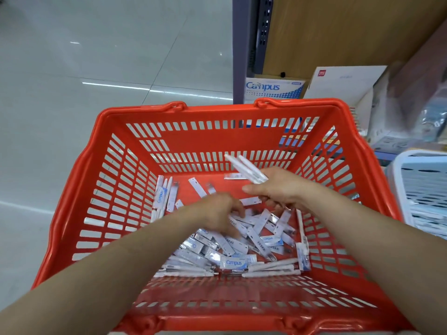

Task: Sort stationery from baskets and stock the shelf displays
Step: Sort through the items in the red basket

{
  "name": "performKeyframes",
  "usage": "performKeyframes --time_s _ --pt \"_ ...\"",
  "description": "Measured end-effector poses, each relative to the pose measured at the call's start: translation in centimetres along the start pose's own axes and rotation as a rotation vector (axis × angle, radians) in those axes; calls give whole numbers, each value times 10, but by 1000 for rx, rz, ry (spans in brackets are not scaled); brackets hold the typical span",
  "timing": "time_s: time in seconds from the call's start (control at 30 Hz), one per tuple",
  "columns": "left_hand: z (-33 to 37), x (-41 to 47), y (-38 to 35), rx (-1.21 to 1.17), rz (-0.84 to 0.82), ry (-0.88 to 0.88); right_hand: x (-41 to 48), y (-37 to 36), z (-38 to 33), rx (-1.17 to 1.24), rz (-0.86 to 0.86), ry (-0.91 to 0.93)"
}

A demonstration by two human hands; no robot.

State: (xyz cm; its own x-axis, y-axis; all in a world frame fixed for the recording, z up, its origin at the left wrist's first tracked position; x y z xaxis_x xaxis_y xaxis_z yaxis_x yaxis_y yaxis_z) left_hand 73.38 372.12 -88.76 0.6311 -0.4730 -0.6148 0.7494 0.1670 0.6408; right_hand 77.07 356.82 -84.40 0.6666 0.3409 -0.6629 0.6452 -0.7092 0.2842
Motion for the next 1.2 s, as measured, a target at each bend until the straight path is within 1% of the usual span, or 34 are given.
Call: performKeyframes --time_s 0.03,0.07,0.1,0.17,0.2,0.3,0.43,0.47,0.5,0.53,0.57,0.6,0.67,0.7,0.77,0.83,0.87,0.93,1.0,1.03,1.1,1.2 --pt "0 3 -14 171 -47 -35 0 4 7 28 25 -20" --pt "0 6 -23 290 -75 -56 0 6 15 68 40 -49" --pt "0 7 -28 366 -78 -69 -1 6 22 100 47 -83" --pt "-7 6 -28 443 -19 -79 -2 4 32 114 53 -135" --pt "-11 5 -24 458 26 -73 -2 2 34 117 45 -146" --pt "-32 1 -9 430 163 17 -2 -3 38 141 -5 -191" --pt "-69 -9 1 380 348 228 -3 -13 47 133 -94 -288" --pt "-73 -12 2 349 390 244 -3 -17 50 145 -126 -313" --pt "-71 -14 4 306 420 221 -3 -22 52 154 -162 -334" --pt "-66 -14 5 256 418 173 -3 -26 55 162 -195 -350" --pt "-57 -15 6 209 371 109 -4 -31 58 172 -221 -359" --pt "-48 -14 3 180 282 53 -3 -36 61 190 -229 -363" --pt "-35 -12 -9 193 117 -45 -1 -43 65 248 -200 -355" --pt "-33 -12 -16 227 67 -69 1 -45 65 274 -172 -348" --pt "-35 -10 -24 303 40 -81 6 -41 62 255 -97 -299" --pt "-29 -11 -21 296 79 -71 12 -32 59 132 22 -203" --pt "-23 -10 -21 279 73 -81 14 -28 60 70 94 -162" --pt "-5 -9 -29 295 -38 -136 17 -24 62 15 200 -113" --pt "6 -9 -48 391 -162 -189 18 -25 61 10 218 -90" --pt "8 -9 -56 448 -189 -199 18 -26 59 12 204 -86" --pt "9 -8 -61 509 -153 -221 15 -30 54 37 138 -101" --pt "10 -4 -55 512 -20 -235 8 -35 50 21 -9 -169"
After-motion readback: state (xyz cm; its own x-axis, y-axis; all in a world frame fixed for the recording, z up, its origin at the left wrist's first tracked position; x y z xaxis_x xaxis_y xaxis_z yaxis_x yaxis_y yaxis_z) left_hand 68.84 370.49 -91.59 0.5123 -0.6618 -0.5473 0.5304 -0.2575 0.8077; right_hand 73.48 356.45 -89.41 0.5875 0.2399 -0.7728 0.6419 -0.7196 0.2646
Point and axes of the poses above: each hand's wrist, its own x-axis towards the middle knuckle, its own y-axis out of the back of the hand, z = x × y, the point moved 3 cm from there along x, towards the middle knuckle, and after that the axes turned 1 degree about y, right-handed, at the moved point
